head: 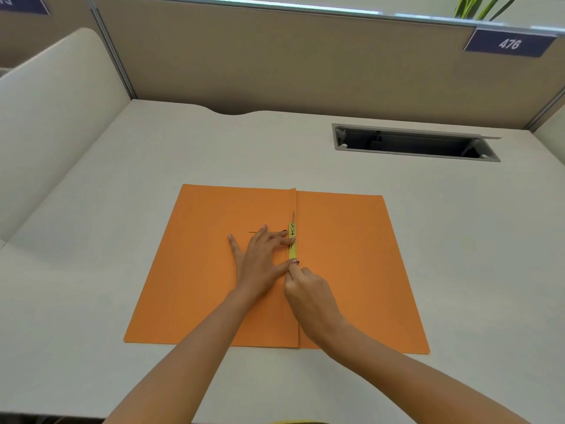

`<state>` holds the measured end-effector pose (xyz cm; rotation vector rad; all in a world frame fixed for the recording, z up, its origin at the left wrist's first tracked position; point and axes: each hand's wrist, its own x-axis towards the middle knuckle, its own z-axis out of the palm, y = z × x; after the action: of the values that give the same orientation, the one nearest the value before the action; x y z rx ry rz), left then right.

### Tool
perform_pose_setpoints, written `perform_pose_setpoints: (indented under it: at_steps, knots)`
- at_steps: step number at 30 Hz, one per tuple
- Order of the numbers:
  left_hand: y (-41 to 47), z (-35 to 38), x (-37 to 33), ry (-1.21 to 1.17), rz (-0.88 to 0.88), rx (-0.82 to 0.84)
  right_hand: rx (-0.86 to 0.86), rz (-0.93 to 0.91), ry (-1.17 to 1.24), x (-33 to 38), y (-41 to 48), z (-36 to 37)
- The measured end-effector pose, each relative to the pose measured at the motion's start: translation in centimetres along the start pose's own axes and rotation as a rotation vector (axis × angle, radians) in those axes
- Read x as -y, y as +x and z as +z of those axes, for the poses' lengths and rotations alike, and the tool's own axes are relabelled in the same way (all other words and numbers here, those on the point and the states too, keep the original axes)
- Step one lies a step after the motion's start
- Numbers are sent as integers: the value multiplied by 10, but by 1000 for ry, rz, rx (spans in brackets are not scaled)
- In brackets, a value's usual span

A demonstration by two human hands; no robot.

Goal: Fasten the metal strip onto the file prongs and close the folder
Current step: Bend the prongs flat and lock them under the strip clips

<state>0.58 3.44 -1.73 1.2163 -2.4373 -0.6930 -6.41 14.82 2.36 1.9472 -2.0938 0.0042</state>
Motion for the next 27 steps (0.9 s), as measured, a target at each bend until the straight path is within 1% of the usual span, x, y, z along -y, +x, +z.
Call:
perform_pose_setpoints:
  at_steps: [6,10,14,20,22,24,27]
  knots:
    - [1,1,1,-1,-5,4,54,86,-46,18,3,-3]
    - [2,1,0,-3,-5,4,60,107,-40,26,0,-3]
    - [1,1,1,1,3,4,-1,81,-18,24,-9,0]
    - [0,0,1,0,11,5,-86,-15,38,4,-26,6]
    - [0,0,1,0,12,6,-117,-10,119,-6,-31,11]
    - [0,1,2,-7,14,9,-152,20,278,-14,-35,18]
    - [1,1,2,-16,11,17,-157,103,520,-18,-40,22]
